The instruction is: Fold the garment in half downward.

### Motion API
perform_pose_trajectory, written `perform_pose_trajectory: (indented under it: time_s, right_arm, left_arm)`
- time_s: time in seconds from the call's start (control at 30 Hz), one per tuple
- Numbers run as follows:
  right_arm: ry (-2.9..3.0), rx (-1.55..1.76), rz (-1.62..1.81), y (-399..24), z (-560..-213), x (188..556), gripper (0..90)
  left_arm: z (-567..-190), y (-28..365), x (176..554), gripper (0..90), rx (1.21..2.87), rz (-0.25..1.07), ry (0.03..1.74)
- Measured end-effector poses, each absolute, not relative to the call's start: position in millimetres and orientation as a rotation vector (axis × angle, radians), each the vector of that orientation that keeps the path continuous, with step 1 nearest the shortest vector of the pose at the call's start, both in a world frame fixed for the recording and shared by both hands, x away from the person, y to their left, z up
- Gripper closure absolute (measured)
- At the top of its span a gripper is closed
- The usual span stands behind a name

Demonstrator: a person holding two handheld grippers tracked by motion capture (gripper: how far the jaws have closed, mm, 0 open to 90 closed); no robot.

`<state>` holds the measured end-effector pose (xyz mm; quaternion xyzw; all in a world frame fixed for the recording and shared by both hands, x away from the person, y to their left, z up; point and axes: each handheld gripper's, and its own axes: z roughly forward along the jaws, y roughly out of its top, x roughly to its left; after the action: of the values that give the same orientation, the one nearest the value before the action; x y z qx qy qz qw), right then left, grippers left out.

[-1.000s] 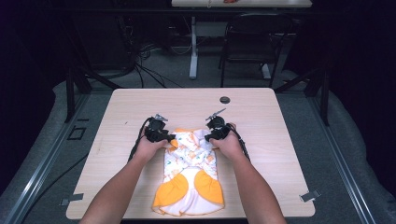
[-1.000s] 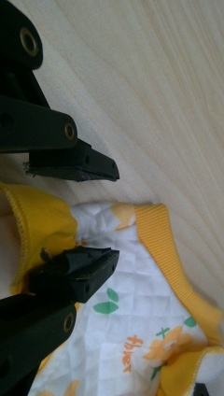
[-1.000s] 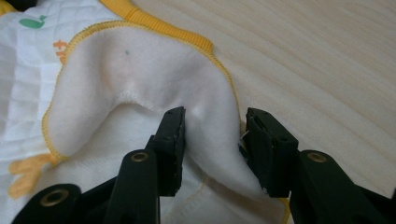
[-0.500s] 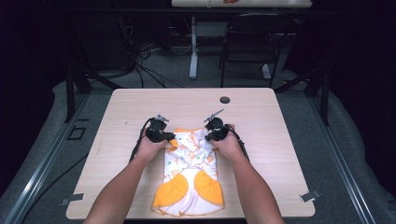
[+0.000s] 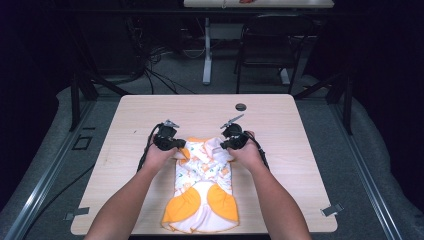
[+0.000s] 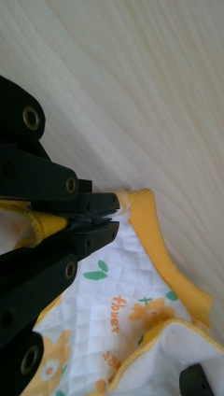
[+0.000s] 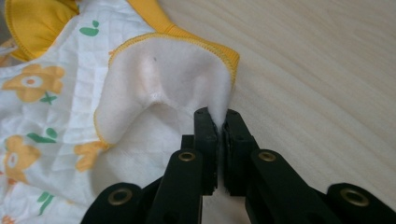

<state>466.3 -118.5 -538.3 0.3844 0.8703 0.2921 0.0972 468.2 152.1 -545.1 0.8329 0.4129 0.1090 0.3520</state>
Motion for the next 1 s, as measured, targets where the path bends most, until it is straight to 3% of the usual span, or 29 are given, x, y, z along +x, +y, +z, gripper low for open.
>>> perform_pose_trajectory:
  time_s: [1.0]
  right_arm:
    - [2.394,0.95,0.96,-115,-457,456,86.1]
  left_arm:
    - [-463,165,463,85.3,2.041,0.465,0.953]
